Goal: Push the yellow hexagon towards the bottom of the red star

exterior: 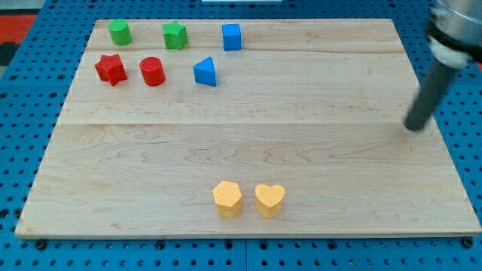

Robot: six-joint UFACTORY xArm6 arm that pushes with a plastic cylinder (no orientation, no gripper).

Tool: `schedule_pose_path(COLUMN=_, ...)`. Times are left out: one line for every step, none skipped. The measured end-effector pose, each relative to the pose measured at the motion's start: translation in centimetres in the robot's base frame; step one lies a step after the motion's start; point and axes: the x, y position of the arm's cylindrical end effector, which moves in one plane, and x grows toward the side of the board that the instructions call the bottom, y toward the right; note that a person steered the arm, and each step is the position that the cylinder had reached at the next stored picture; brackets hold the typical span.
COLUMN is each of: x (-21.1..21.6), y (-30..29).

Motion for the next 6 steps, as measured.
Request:
schedule_pose_path(x=6.6, y=-5.6)
schedule_pose_path(x=10.8, y=-12.2)
schedule_pose_path(x=13.2, y=-17.8)
schedule_pose_path(x=9.8, y=-28.1)
schedule_pose_path(x=6.3, y=-35.4)
schedule_pose_path(x=5.3, y=-37.2)
